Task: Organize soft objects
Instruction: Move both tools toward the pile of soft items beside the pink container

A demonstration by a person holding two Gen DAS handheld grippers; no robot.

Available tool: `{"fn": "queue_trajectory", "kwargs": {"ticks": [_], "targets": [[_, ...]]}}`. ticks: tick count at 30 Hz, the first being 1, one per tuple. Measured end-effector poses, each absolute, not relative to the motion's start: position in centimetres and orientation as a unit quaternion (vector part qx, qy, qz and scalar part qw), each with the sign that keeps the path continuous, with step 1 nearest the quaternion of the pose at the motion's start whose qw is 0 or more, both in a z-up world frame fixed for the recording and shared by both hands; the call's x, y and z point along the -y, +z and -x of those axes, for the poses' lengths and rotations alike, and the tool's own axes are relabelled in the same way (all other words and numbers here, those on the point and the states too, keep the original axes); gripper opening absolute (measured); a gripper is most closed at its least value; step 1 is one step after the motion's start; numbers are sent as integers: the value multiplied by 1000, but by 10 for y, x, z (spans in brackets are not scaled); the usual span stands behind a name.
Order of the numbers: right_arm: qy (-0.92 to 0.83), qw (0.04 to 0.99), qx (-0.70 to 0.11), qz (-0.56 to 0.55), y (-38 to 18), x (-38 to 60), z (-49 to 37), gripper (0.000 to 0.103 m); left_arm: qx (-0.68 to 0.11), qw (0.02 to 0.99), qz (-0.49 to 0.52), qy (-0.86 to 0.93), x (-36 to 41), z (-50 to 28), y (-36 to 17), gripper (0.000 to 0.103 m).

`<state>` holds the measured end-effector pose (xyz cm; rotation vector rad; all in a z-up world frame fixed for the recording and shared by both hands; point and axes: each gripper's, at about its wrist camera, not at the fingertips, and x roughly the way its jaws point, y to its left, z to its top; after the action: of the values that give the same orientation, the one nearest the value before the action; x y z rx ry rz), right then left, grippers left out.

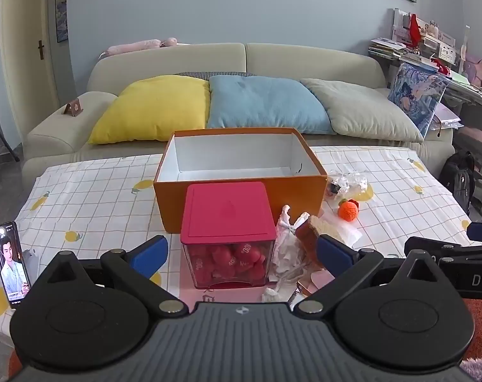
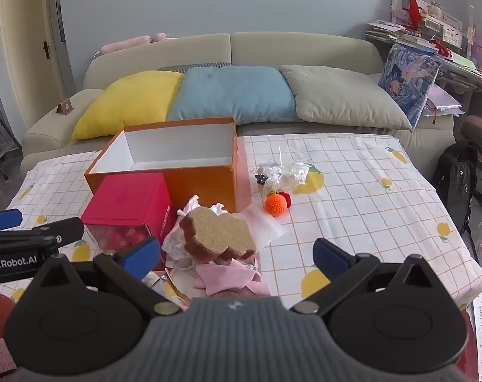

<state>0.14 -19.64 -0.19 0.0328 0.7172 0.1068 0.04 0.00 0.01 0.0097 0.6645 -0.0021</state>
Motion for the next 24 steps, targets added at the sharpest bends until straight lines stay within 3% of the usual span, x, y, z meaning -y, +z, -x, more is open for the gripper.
{"fn": "queue_trajectory", "kwargs": {"ticks": [24], "targets": [[41,920,-390,-11,-14,196,-9,100,-372,928,-8,-1,0,-6,-13,103]]}}
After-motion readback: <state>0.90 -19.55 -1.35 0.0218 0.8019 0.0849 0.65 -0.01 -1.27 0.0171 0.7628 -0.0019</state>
